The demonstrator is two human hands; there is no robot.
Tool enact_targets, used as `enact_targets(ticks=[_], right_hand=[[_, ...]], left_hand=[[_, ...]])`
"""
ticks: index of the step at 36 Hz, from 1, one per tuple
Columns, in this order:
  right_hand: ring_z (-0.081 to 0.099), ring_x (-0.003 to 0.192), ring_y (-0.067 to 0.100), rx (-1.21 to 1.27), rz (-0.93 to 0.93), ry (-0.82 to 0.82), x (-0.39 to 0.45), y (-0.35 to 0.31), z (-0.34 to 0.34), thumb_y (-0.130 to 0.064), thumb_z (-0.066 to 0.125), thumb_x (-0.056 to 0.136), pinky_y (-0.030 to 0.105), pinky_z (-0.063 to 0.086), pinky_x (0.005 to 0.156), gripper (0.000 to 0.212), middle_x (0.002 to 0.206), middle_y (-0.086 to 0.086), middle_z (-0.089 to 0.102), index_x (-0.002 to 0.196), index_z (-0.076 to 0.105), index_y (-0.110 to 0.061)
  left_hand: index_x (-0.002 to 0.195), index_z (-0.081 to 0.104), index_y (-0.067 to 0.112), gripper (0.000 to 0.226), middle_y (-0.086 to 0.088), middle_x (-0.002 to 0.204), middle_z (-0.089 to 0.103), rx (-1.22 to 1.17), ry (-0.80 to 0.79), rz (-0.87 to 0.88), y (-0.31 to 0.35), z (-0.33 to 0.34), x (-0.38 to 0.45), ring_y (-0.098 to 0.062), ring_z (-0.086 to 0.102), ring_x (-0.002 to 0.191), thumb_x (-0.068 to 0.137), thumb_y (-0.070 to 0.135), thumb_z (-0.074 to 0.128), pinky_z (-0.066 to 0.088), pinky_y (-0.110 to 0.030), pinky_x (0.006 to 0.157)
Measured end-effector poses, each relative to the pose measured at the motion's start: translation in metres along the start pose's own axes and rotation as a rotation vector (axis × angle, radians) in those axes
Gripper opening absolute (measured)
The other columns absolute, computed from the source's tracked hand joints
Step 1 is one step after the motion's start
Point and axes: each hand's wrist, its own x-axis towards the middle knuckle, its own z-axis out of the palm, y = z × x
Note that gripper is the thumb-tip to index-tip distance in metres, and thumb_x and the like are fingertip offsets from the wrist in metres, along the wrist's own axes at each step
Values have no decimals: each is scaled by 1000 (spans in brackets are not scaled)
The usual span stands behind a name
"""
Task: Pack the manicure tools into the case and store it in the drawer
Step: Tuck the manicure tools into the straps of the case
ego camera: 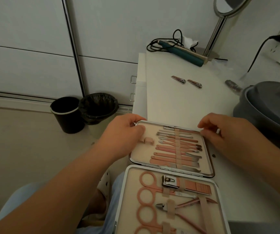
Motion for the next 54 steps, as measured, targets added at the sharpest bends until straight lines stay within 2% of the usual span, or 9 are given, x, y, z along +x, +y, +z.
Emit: enact_targets(ticks=[5, 16, 23, 28, 34, 39, 43, 48, 54], right_hand=[[44, 83, 1, -178, -113, -76, 9, -2, -6, -36, 40, 93, 16, 35, 74, 20, 90, -15, 52, 103, 56, -32], [46, 91, 5, -339, -282, -99, 19, -15, -4, -38, 31, 96, 17, 37, 75, 25, 103, -11, 53, 110, 50, -32], [46, 94, 7, -324, -325, -68, 18, -20, -4, -38, 29, 96, 20, 42, 79, 27, 105, -10, 53, 113, 49, -31], [48, 97, 8, -253, -297, -33, 15, -21, -3, -35, 33, 95, 23, 43, 80, 27, 107, -9, 55, 113, 53, -29], [48, 97, 6, -191, -288, 2, 14, -21, 4, -35, 38, 93, 19, 37, 79, 24, 105, -12, 58, 109, 56, -31], [45, 94, 2, -80, -201, 17, 16, -15, 2, -39, 47, 90, 18, 37, 81, 19, 99, -16, 54, 102, 60, -33], [48, 87, -1, 4, -139, -77, 15, -8, 0, -42, 48, 88, 16, 43, 77, 21, 91, -21, 51, 103, 60, -35], [52, 85, -6, 116, -87, -101, 12, 0, -2, -36, 51, 88, 9, 41, 69, 21, 86, -25, 54, 105, 63, -35], [55, 90, -11, 304, 3, -157, 12, 9, -7, -22, 56, 88, 6, 42, 72, 23, 89, -29, 59, 103, 65, -38]], left_hand=[[91, 66, 28, 22, 6, 84, 67, 54, 5, 24, 0, 0, 0, -10, 63, 76, 84, 16, 48, 51, -27, 65], [92, 62, 35, 14, 14, 80, 64, 248, -11, 93, 2, -3, 2, 0, 60, 73, 81, 32, 53, 42, -17, 56], [90, 59, 37, 22, 17, 85, 59, 414, 3, 153, 10, -7, 11, 1, 54, 78, 73, 51, 61, 46, -23, 67], [74, 58, 39, 16, 18, 84, 57, 451, -48, 198, 21, -6, 20, -1, 53, 82, 69, 50, 68, 41, -19, 66], [67, 65, 36, 8, 15, 74, 66, 320, -90, 163, 19, -8, 24, -1, 60, 71, 72, 38, 70, 45, -17, 61], [66, 67, 36, 8, 17, 71, 67, 255, -101, 156, 16, -10, 25, 2, 61, 70, 73, 34, 71, 45, -15, 62], [65, 66, 38, 12, 19, 70, 67, 243, -91, 168, 14, -10, 24, 5, 61, 69, 75, 32, 69, 43, -12, 61], [64, 64, 41, 15, 22, 69, 64, 274, -85, 188, 14, -10, 23, 14, 56, 71, 77, 33, 68, 37, -6, 56], [69, 64, 40, 12, 21, 73, 63, 262, -71, 196, 13, -8, 21, 6, 58, 72, 78, 32, 66, 38, -9, 59]])
